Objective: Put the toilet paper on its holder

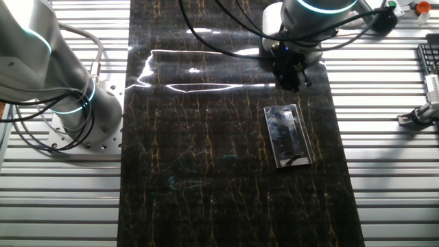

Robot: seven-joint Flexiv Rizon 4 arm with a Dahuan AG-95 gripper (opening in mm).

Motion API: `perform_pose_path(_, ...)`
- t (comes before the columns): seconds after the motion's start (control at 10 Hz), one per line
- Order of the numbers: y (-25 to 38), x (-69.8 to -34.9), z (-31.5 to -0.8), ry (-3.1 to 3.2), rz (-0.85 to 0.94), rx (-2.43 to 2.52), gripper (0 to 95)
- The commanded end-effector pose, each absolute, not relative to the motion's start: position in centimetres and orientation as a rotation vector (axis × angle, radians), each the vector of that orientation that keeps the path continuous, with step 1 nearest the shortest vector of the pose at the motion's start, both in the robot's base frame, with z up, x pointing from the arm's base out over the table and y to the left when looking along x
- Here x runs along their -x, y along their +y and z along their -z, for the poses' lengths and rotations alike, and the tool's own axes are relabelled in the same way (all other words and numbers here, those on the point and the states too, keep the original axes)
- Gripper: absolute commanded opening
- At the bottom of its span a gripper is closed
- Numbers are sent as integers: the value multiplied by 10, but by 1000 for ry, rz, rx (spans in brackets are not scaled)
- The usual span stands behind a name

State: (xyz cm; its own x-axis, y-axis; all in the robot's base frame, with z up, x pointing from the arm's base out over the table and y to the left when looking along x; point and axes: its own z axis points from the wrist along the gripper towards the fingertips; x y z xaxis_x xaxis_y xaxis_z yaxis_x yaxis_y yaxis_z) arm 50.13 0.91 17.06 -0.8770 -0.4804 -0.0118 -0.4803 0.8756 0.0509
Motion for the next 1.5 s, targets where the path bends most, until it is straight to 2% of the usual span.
perform_pose_path(0.1,9,-501,-171,-3009,83,-872,0)
perform_pose_path(0.8,9,-501,-171,-2930,50,-986,0)
perform_pose_path(1.2,9,-501,-171,-2857,54,-1219,0)
perform_pose_path(1.5,59,-512,-172,-2803,32,-1333,0)
